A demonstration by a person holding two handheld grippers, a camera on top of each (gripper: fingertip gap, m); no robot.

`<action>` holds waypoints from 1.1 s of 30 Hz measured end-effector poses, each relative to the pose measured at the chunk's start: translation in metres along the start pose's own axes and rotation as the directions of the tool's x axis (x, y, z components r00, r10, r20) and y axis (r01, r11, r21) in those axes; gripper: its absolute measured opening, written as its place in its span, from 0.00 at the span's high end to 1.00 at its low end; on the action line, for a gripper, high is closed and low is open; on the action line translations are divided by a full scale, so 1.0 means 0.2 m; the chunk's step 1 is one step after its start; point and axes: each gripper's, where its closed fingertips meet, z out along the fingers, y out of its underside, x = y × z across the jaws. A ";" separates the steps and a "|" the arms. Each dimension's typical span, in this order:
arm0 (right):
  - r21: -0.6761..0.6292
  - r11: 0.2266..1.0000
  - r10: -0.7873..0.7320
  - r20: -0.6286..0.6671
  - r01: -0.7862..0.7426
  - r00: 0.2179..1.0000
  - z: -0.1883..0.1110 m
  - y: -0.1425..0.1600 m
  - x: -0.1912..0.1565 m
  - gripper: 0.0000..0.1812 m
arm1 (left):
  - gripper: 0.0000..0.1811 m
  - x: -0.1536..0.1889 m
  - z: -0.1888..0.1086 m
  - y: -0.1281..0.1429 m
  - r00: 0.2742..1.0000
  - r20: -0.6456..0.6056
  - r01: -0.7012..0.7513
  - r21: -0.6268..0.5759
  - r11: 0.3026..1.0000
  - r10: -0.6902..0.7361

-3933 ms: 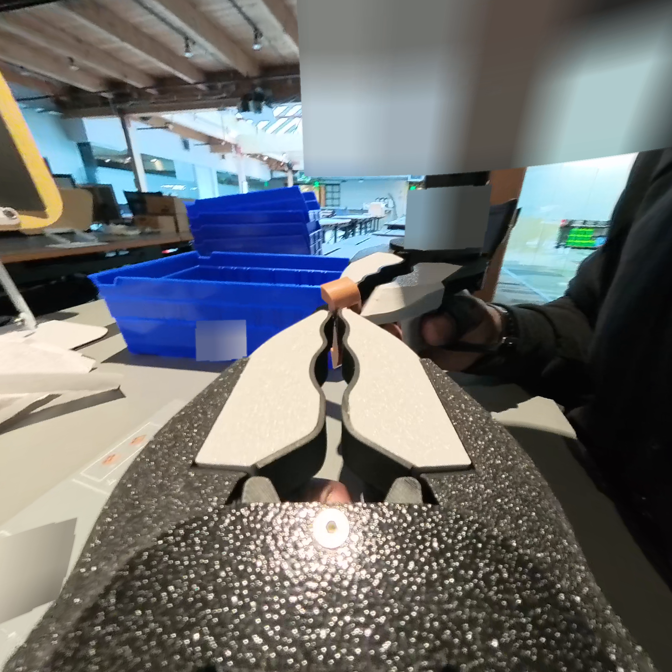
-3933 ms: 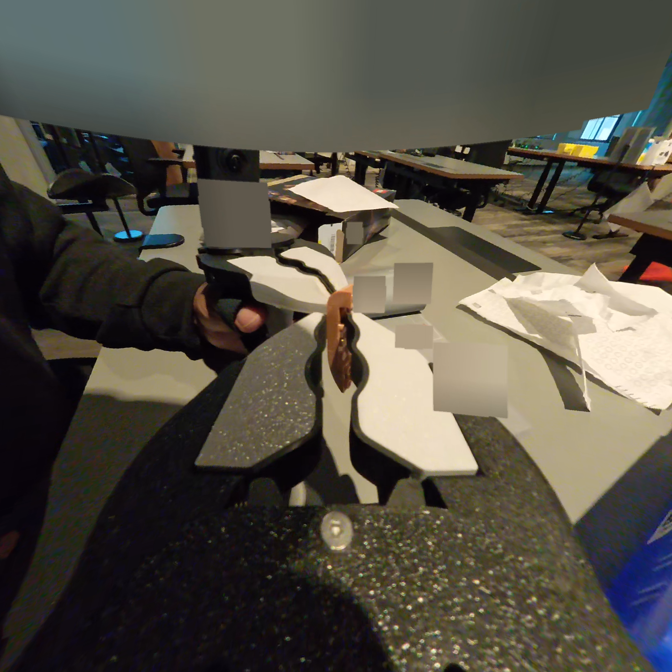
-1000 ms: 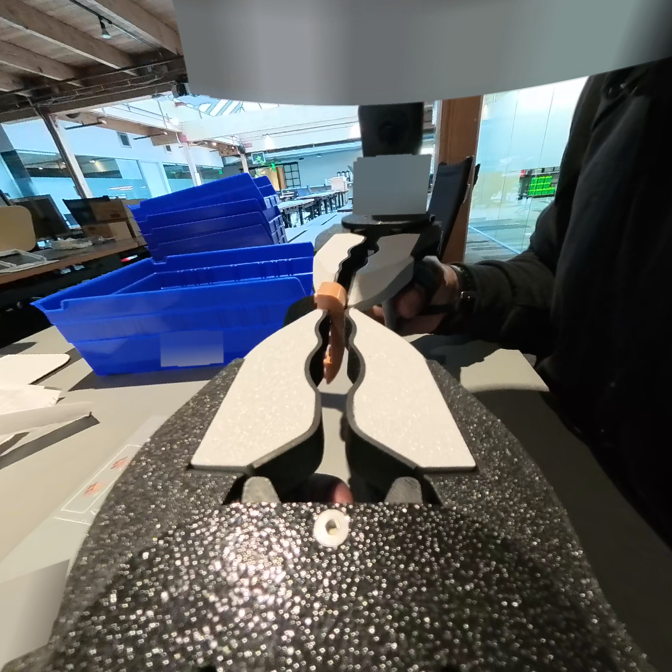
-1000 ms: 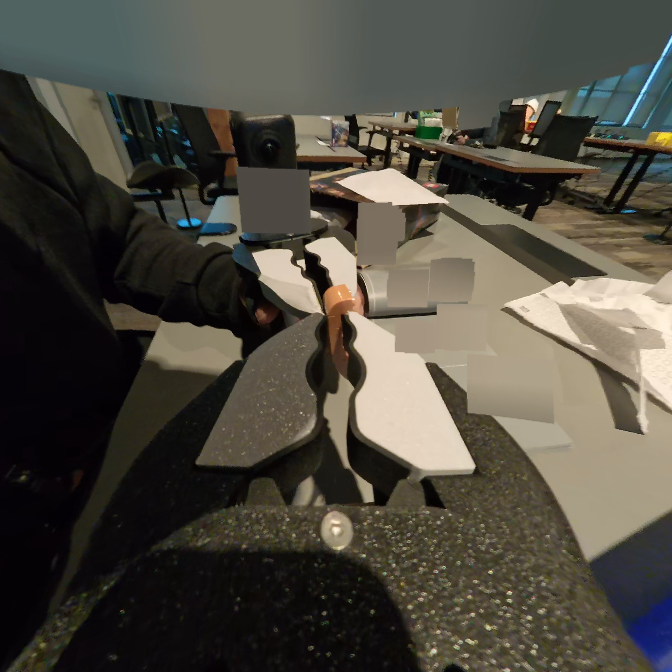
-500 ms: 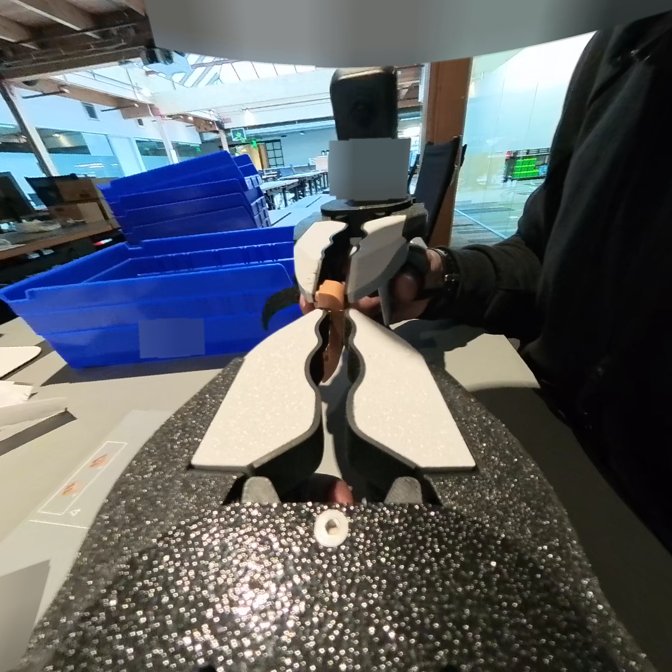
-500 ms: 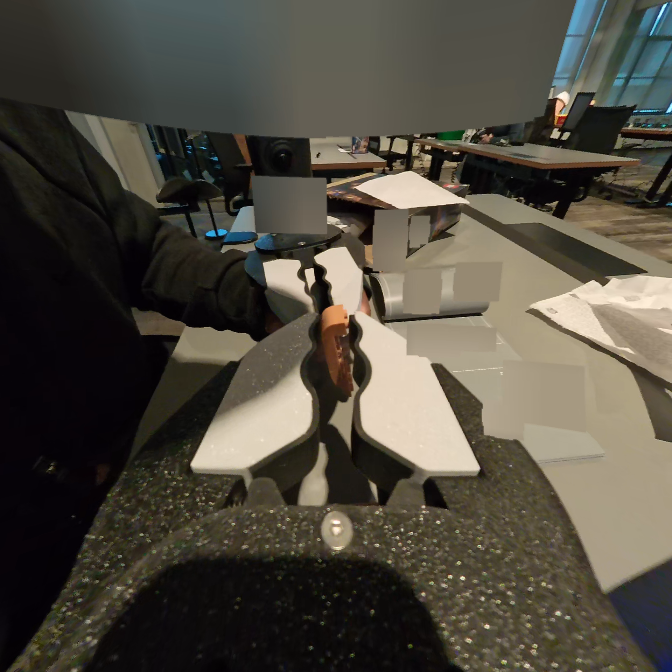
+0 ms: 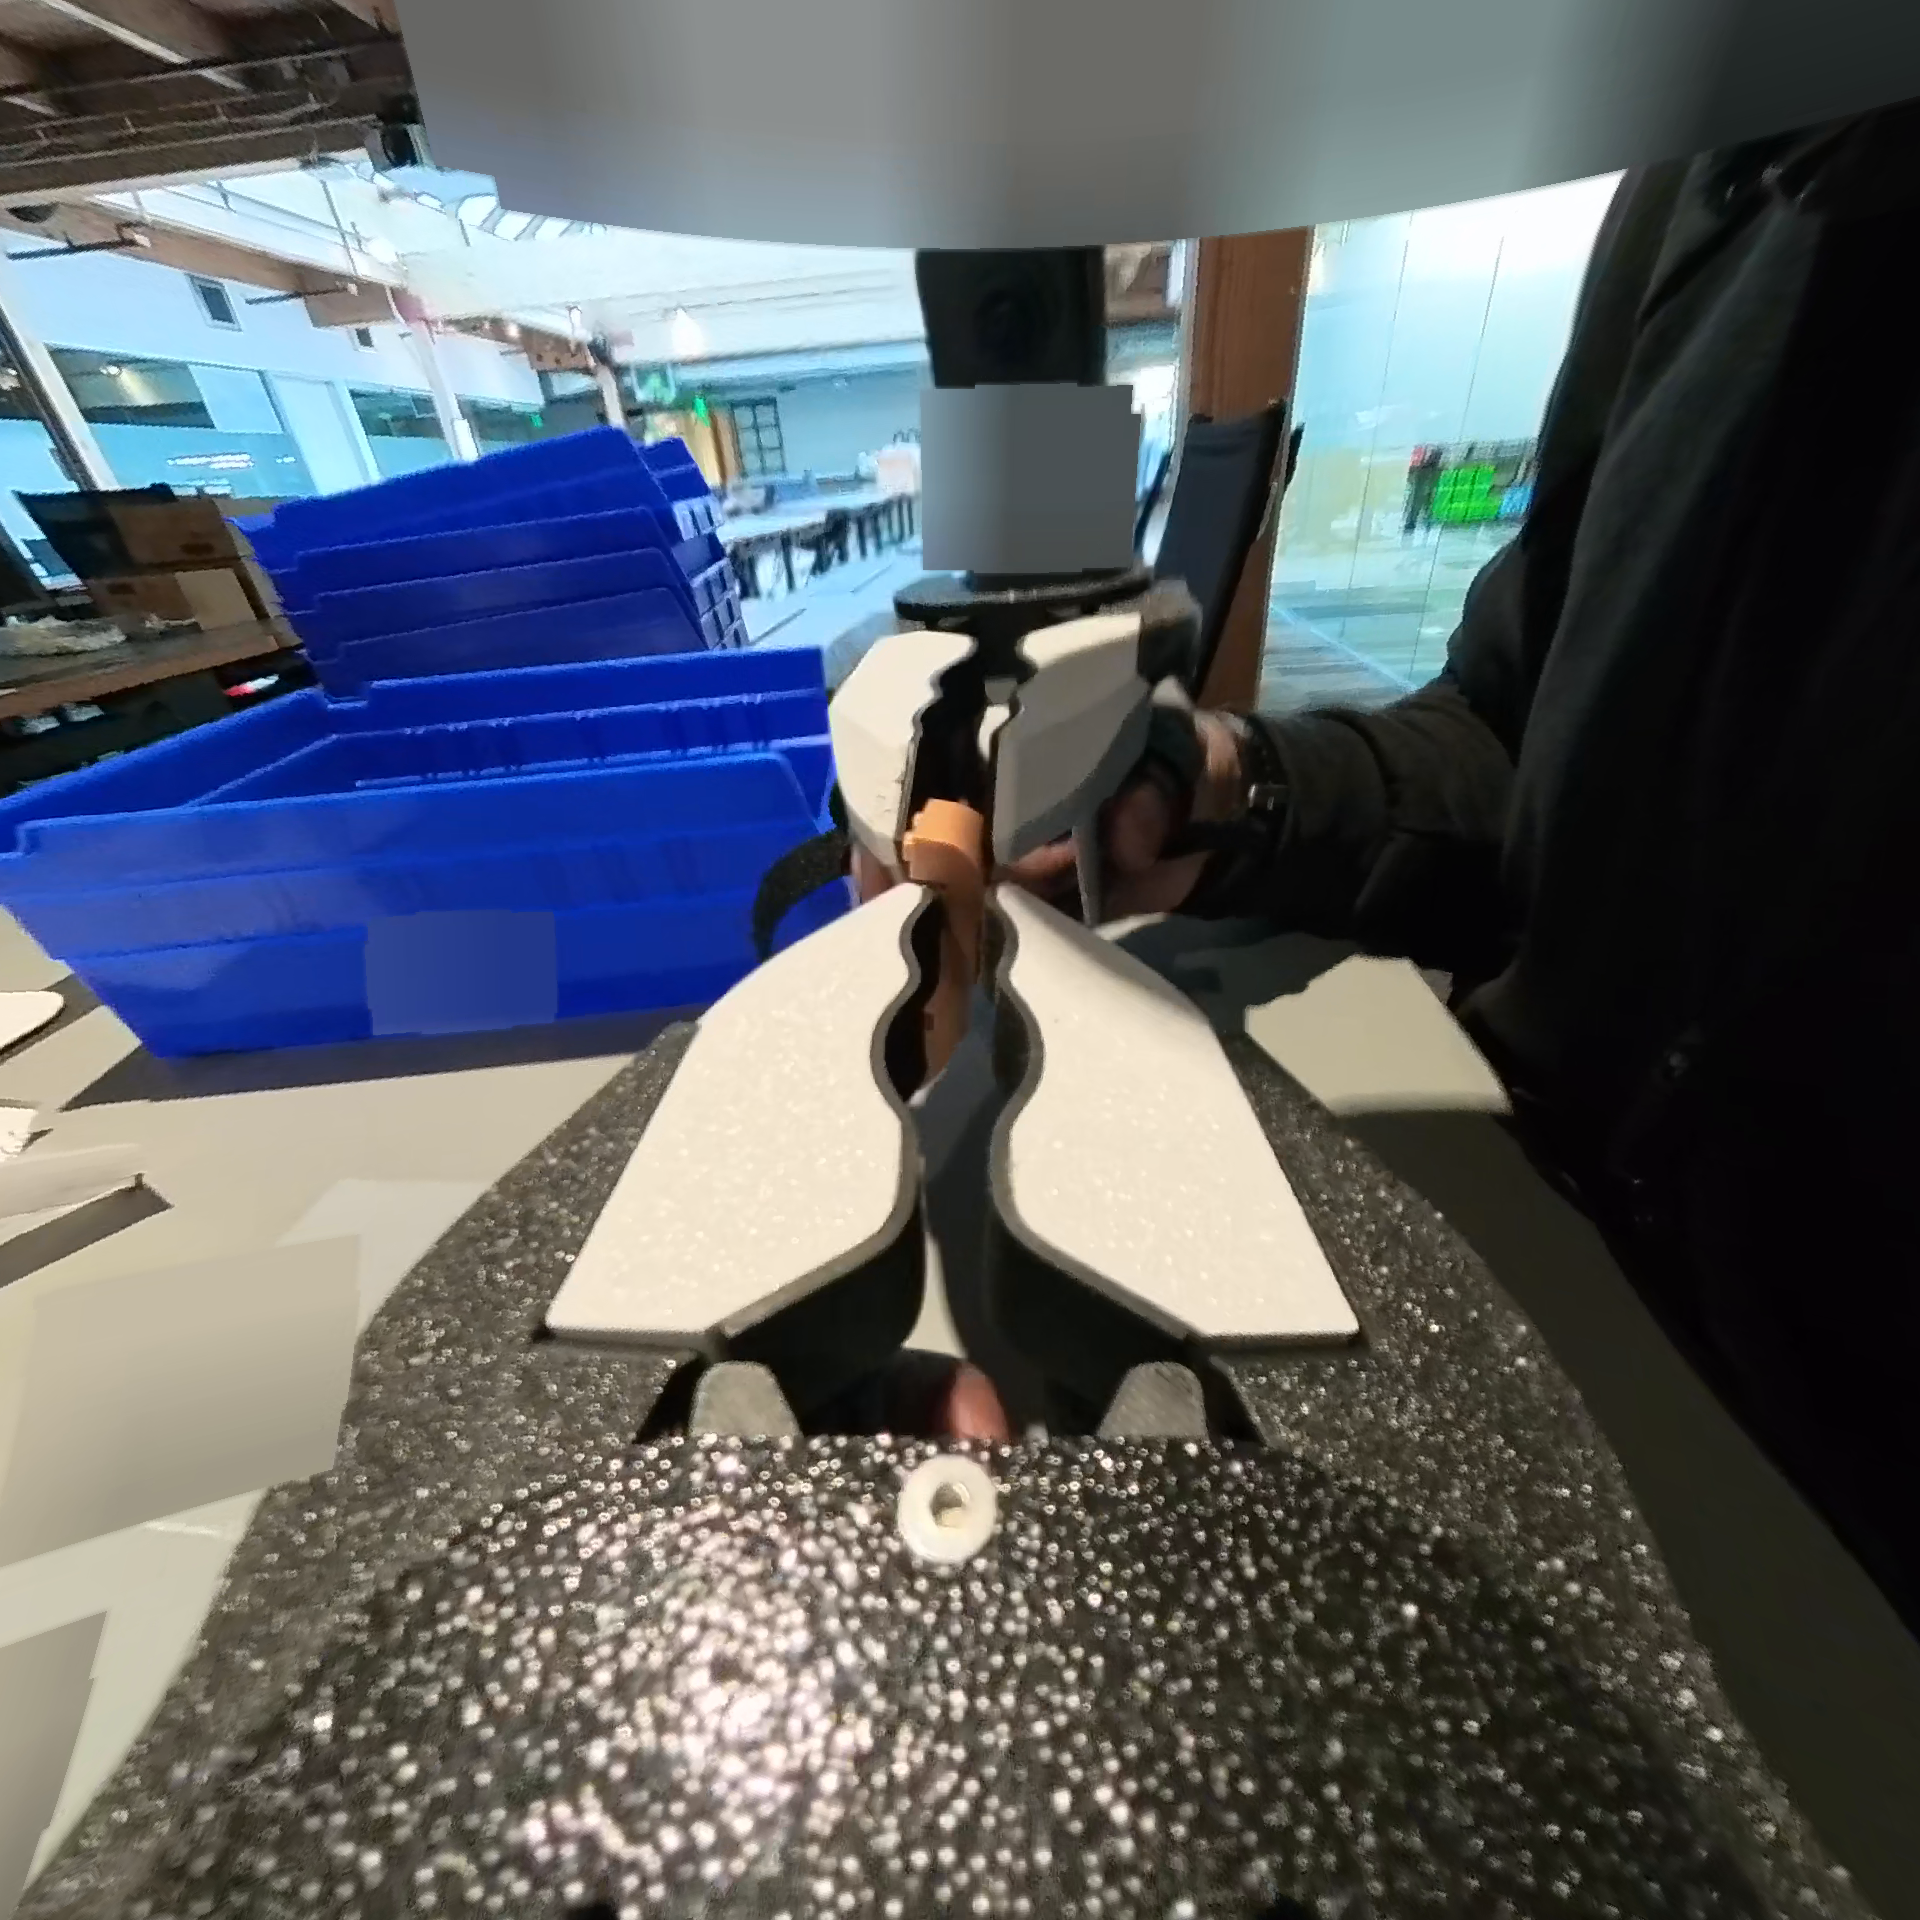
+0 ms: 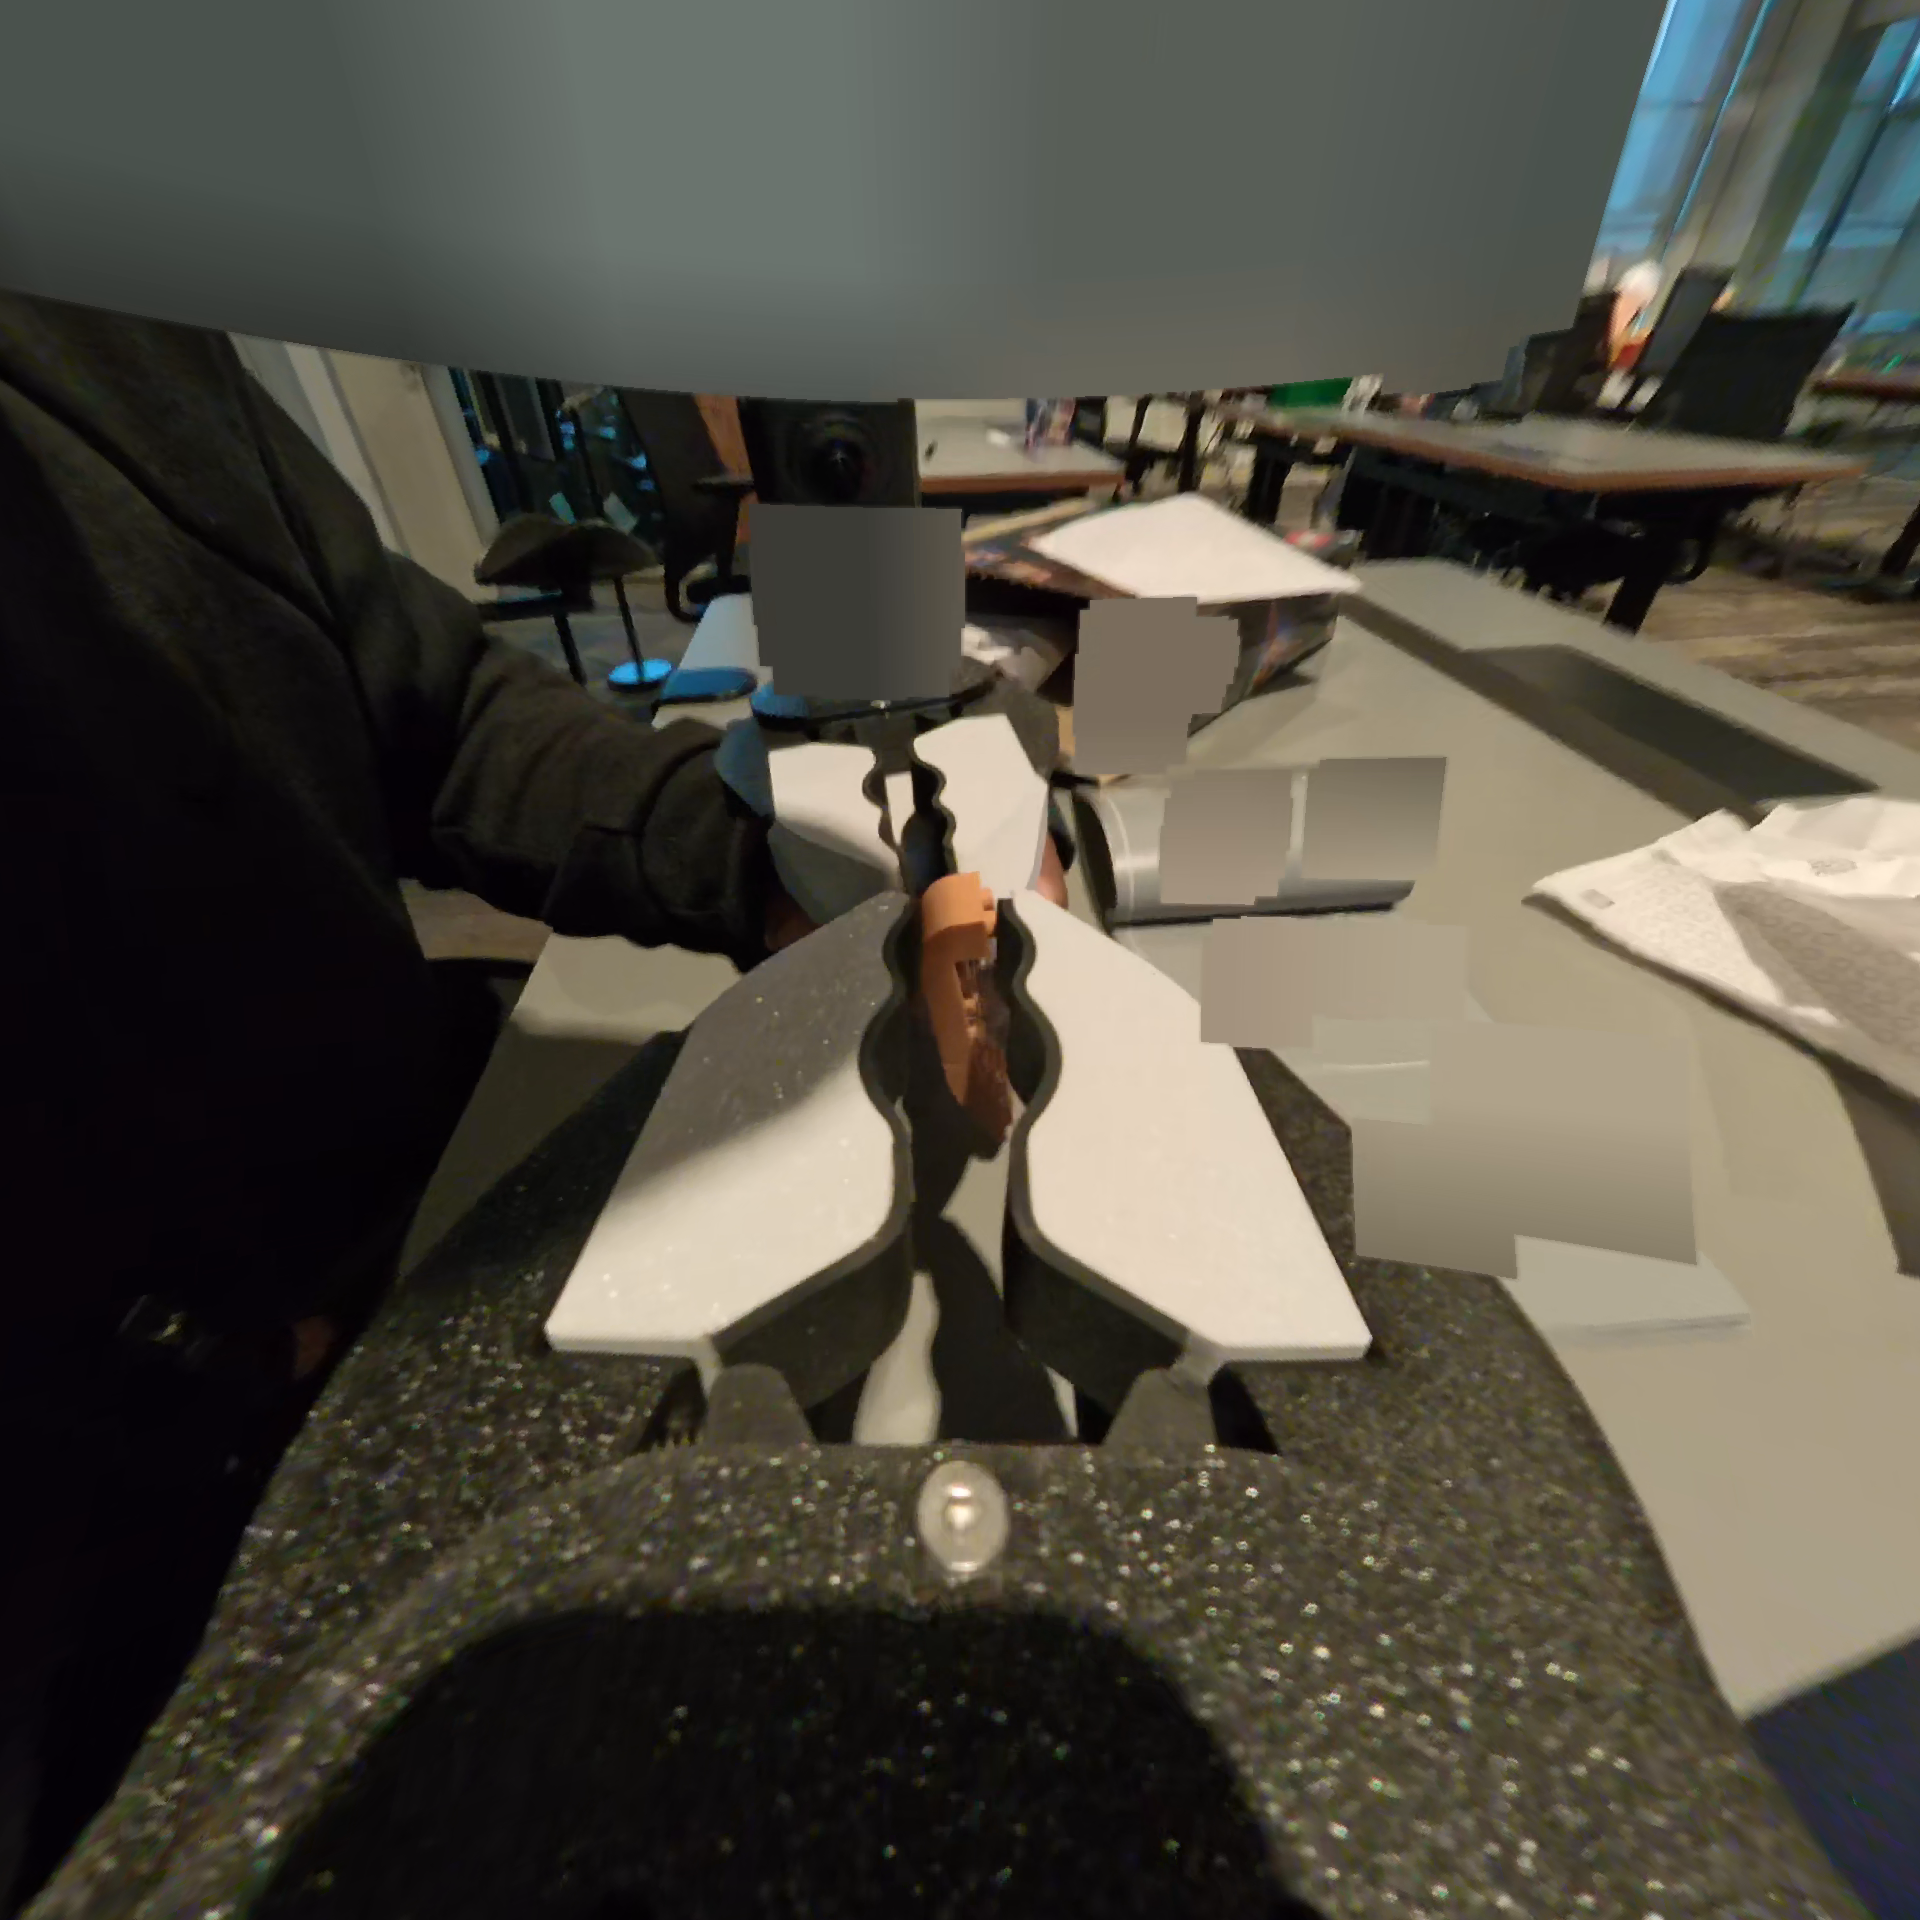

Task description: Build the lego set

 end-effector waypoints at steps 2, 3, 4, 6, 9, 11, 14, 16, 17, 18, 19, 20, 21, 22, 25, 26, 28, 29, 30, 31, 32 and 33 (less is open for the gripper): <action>0.018 1.000 -0.010 -0.023 0.011 1.000 0.00 -0.02 0.01 0.92 | 0.96 -0.01 0.00 -0.01 1.000 0.001 0.015 0.028 1.000 -0.015; 0.021 1.000 -0.015 -0.048 0.016 0.999 0.00 -0.02 0.02 0.84 | 0.96 -0.02 0.00 -0.02 1.000 0.008 0.021 0.038 0.999 -0.021; 0.018 0.999 -0.026 -0.064 0.027 0.998 -0.01 -0.02 0.03 0.83 | 0.96 -0.02 -0.01 -0.03 0.999 0.007 0.041 0.055 0.998 -0.041; 0.009 0.999 -0.045 -0.079 0.046 0.996 -0.01 -0.02 0.04 0.86 | 0.96 -0.06 -0.02 -0.06 0.995 0.008 0.103 0.104 0.989 -0.104; -0.022 0.999 -0.051 -0.096 0.049 0.994 0.00 0.00 0.04 0.92 | 0.96 -0.09 -0.04 -0.09 0.987 0.004 0.160 0.162 0.974 -0.163; -0.022 0.998 -0.057 -0.105 0.055 0.993 0.01 0.00 0.04 0.93 | 0.96 -0.09 -0.04 -0.08 0.986 0.004 0.164 0.162 0.973 -0.167; -0.028 0.999 -0.044 -0.099 0.041 0.994 0.02 0.00 0.04 0.93 | 0.96 -0.08 -0.02 -0.07 0.989 0.003 0.149 0.144 0.978 -0.151; -0.028 0.999 -0.046 -0.096 0.043 0.994 0.02 0.00 0.03 0.93 | 0.96 -0.08 -0.01 -0.06 0.990 0.000 0.140 0.133 0.981 -0.141; -0.024 0.999 -0.047 -0.096 0.045 0.994 0.02 0.00 0.03 0.94 | 0.96 -0.08 -0.01 -0.06 0.991 0.001 0.136 0.128 0.982 -0.137; -0.020 0.999 -0.046 -0.098 0.045 0.994 0.02 0.00 0.03 0.95 | 0.96 -0.07 0.00 -0.05 0.991 0.001 0.131 0.122 0.984 -0.132; -0.022 0.999 -0.045 -0.097 0.043 0.994 0.01 0.00 0.03 0.95 | 0.96 -0.07 0.00 -0.05 0.992 0.001 0.126 0.116 0.985 -0.127; -0.025 0.999 -0.044 -0.097 0.042 0.994 0.01 0.00 0.03 0.96 | 0.96 -0.07 0.00 -0.05 0.992 0.002 0.122 0.114 0.986 -0.123; -0.027 0.999 -0.043 -0.096 0.041 0.994 0.01 0.00 0.03 0.96 | 0.96 -0.08 0.00 -0.04 0.992 0.001 0.122 0.110 0.986 -0.123; -0.030 0.999 -0.040 -0.093 0.038 0.995 0.01 0.00 0.03 0.96 | 0.96 -0.07 0.00 -0.04 0.993 0.002 0.121 0.108 0.987 -0.122; -0.047 0.998 -0.042 -0.085 0.038 0.996 0.01 0.01 0.03 0.96 | 0.96 -0.07 0.00 -0.05 0.993 0.001 0.121 0.102 0.987 -0.121; -0.057 0.997 -0.054 -0.086 0.049 0.995 0.01 0.01 0.03 0.96 | 0.96 -0.06 0.00 -0.04 0.993 -0.001 0.117 0.097 0.988 -0.117; -0.086 0.994 -0.083 -0.097 0.075 0.992 0.00 0.03 0.03 0.96 | 0.96 -0.06 0.00 -0.03 0.994 0.002 0.104 0.078 0.991 -0.105; -0.099 0.991 -0.097 -0.103 0.087 0.990 0.00 0.03 0.04 0.97 | 0.96 -0.06 0.00 -0.03 0.995 0.001 0.100 0.064 0.993 -0.100; -0.111 0.989 -0.112 -0.106 0.101 0.988 0.01 0.04 0.03 0.96 | 0.96 -0.05 0.00 -0.02 0.996 -0.001 0.090 0.051 0.995 -0.090; -0.125 0.986 -0.127 -0.112 0.113 0.986 0.01 0.04 0.03 0.96 | 0.96 -0.05 0.00 -0.01 0.997 -0.002 0.074 0.035 0.997 -0.074; -0.148 0.981 -0.147 -0.127 0.128 0.981 0.01 0.06 0.04 0.96 | 0.95 -0.06 -0.01 0.00 0.998 0.005 0.061 0.020 0.998 -0.061; -0.185 0.972 -0.171 -0.135 0.145 0.976 0.01 0.08 0.04 0.96 | 0.93 -0.07 -0.02 0.01 0.999 0.016 0.047 0.000 0.999 -0.047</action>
